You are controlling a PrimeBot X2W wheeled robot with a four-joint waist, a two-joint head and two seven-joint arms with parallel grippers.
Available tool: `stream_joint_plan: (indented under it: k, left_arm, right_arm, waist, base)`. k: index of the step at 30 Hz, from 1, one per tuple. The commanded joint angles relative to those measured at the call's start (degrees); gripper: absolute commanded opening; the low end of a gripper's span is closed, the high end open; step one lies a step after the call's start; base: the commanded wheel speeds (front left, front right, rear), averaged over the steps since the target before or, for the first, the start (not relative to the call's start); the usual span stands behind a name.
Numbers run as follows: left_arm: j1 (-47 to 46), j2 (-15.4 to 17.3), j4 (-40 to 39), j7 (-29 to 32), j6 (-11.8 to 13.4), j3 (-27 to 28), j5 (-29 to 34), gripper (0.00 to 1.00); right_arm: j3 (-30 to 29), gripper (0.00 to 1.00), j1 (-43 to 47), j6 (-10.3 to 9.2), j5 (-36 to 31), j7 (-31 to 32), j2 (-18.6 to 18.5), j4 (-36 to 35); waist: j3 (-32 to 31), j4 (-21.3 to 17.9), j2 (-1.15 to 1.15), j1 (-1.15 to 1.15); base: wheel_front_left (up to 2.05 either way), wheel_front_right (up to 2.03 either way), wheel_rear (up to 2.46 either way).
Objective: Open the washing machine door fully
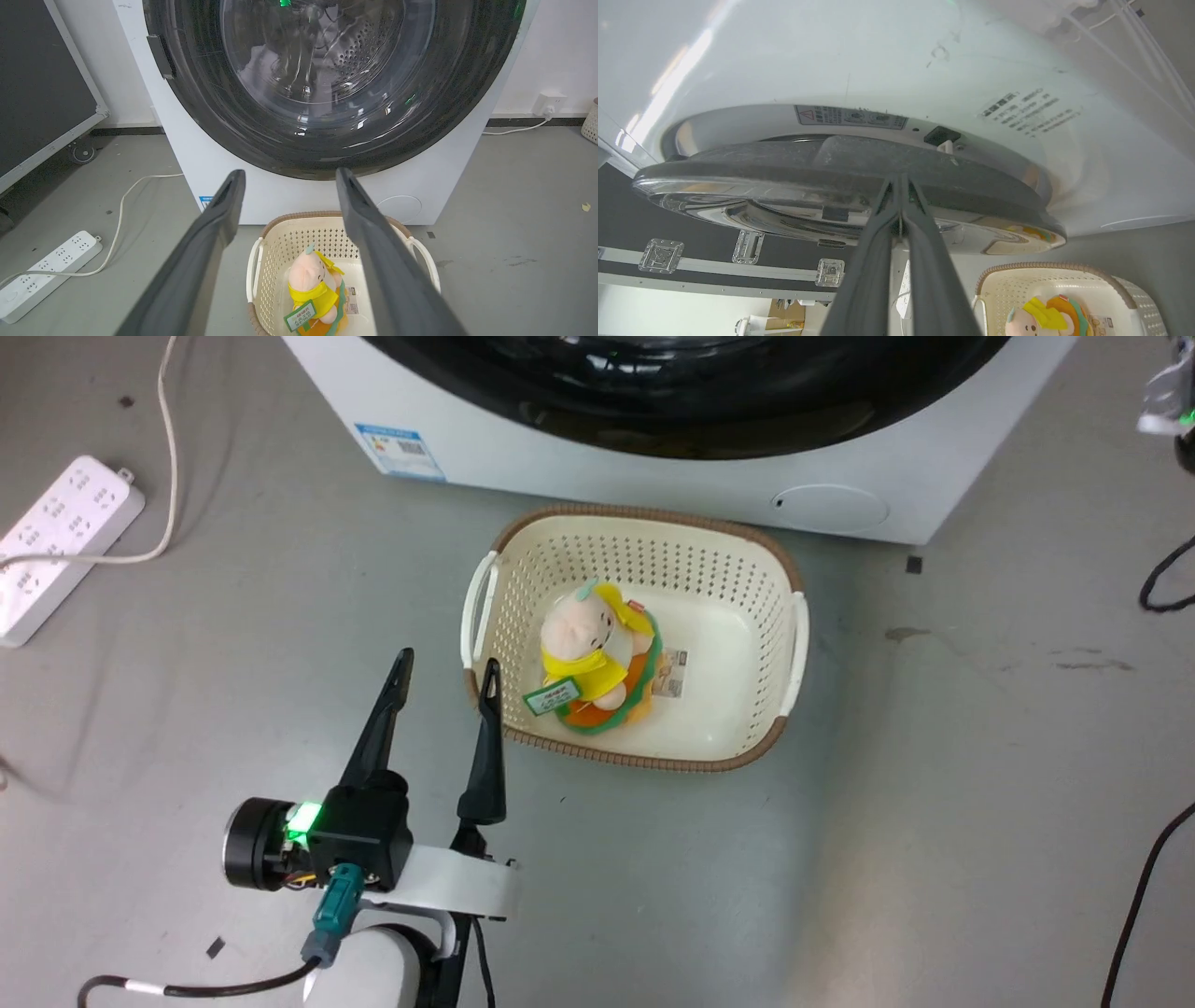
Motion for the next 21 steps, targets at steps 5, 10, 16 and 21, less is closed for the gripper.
stream_joint_plan:
  k: [5,10,16,21]
  left_arm:
    - [-1.95,0.10,0.01,-1.23,0.59,-0.88,-0.64,1.00]
    - [-2.58,0.11,-0.18,-1.71,0.88,-1.49,-0.81,1.00]
    - [-3.49,0.11,-0.58,-2.55,1.41,-2.60,-1.18,1.00]
    - [-3.83,0.12,-0.53,-2.72,1.93,-3.07,-1.98,1.00]
  right_arm:
    - [0.18,0.00,-7.55,0.07,3.24,2.50,-2.26,7.36]
    - [-0.37,0.00,-11.45,0.08,5.58,4.57,-3.35,11.22]
    - [-1.16,0.00,-17.57,0.08,9.17,8.40,-5.22,16.52]
    - [-1.18,0.00,-17.29,0.08,9.63,11.85,-5.67,17.46]
  waist:
    - [2.25,1.84,0.00,0.00]
    - [3.45,2.77,0.00,0.00]
    - [5.62,4.10,0.00,0.00]
    - [5.81,4.61,0.00,0.00]
  base:
    - [0.00,0.00,0.00]
    - [0.00,0.00,0.00]
    - [0.00,0.00,0.00]
    - [0.00,0.00,0.00]
